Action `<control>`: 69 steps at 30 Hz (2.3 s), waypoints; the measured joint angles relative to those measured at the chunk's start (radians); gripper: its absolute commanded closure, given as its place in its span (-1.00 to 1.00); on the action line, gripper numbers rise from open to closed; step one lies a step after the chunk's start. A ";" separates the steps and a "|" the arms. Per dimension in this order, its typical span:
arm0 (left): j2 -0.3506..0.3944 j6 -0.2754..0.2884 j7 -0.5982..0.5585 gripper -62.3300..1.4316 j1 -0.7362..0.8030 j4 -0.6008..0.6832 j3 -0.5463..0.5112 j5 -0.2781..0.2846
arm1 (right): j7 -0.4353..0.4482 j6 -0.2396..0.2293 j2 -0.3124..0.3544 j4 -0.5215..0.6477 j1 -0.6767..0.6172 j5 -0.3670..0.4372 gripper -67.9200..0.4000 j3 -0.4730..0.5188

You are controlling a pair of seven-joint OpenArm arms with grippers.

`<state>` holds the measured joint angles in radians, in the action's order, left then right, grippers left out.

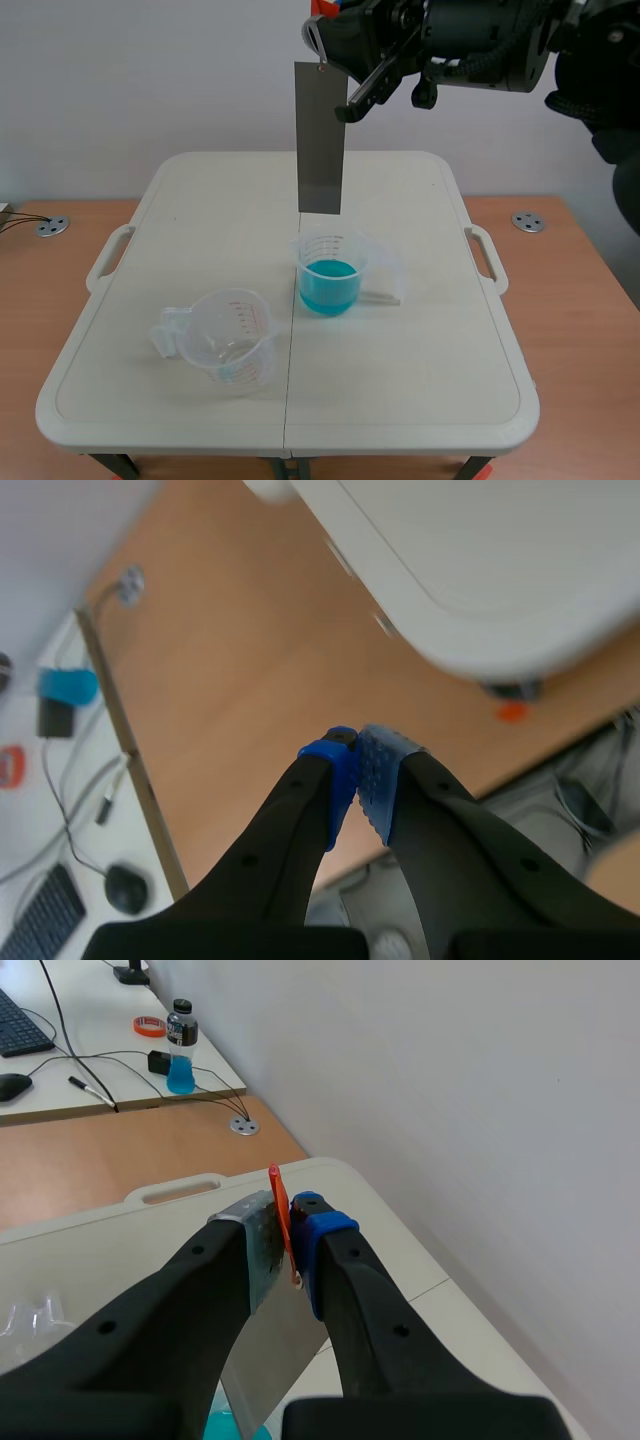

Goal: Hold the metal plate by the orange handle, dip it into the blue solution, take it out and point at it, then put the plate back in the beaker on the left.
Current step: 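Put the plate into the left beaker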

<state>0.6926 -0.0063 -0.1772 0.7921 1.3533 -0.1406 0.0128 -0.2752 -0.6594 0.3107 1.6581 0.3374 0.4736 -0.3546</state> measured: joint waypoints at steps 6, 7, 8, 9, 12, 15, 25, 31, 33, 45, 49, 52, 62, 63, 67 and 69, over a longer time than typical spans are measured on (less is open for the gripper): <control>-0.008 -0.001 -0.011 0.86 0.196 -0.027 0.006 0.008 | 0.000 0.000 0.000 0.000 0.000 0.018 0.95 0.000; -0.008 -0.001 -0.011 0.86 0.220 -0.036 0.010 0.008 | 0.000 0.000 0.000 0.003 0.000 0.018 0.95 0.000; -0.008 0.000 -0.011 0.86 0.242 -0.046 0.017 0.008 | 0.000 0.000 0.000 0.005 0.000 0.018 0.95 0.000; -0.008 0.002 -0.011 0.86 0.260 -0.057 0.024 0.008 | 0.000 -0.001 0.000 0.007 0.000 0.018 0.95 0.000; -0.008 0.003 -0.010 0.86 0.293 -0.089 0.057 0.008 | 0.001 -0.003 0.000 0.014 0.000 0.018 0.95 -0.010; -0.008 0.024 -0.006 0.86 0.295 -0.112 0.106 0.008 | 0.001 -0.003 0.000 0.027 0.000 0.018 0.95 -0.035; -0.009 0.064 0.001 0.86 0.288 -0.119 0.245 0.008 | 0.001 -0.003 0.000 0.079 0.000 0.018 0.95 -0.122; -0.008 0.082 0.000 0.86 0.277 -0.135 0.253 0.014 | 0.000 -0.003 0.000 0.080 0.000 0.018 0.95 -0.179; -0.008 0.086 0.001 0.86 0.277 -0.142 0.253 0.014 | 0.000 -0.003 0.000 0.080 0.000 0.018 0.95 -0.194; -0.008 0.105 0.001 0.86 0.277 -0.146 0.253 0.026 | 0.000 -0.003 -0.001 0.080 0.000 0.018 0.95 -0.301; -0.008 0.105 0.001 0.86 0.277 -0.146 0.253 0.026 | 0.000 -0.001 0.000 0.080 0.000 0.018 0.95 -0.318; -0.008 0.105 0.001 0.86 0.277 -0.146 0.253 0.026 | 0.001 0.004 -0.001 0.080 0.000 0.018 0.95 -0.343; -0.008 0.105 0.001 0.86 0.277 -0.145 0.253 0.026 | -0.014 0.008 -0.034 0.080 0.000 0.016 0.95 -0.374; -0.008 0.105 0.001 0.86 0.277 -0.145 0.253 0.026 | -0.014 0.008 -0.036 0.080 0.000 0.017 0.95 -0.374; -0.008 0.105 0.001 0.86 0.277 -0.145 0.253 0.026 | -0.015 0.008 -0.037 0.080 -0.006 0.016 0.95 -0.374; -0.008 0.105 0.001 0.86 0.277 -0.145 0.253 0.026 | -0.015 0.008 -0.037 0.080 -0.012 0.016 0.95 -0.374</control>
<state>0.6846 0.0986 -0.1764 1.0691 1.2079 0.1127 0.0383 -0.2901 -0.6514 0.2741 1.7386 0.3256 0.4892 -0.7288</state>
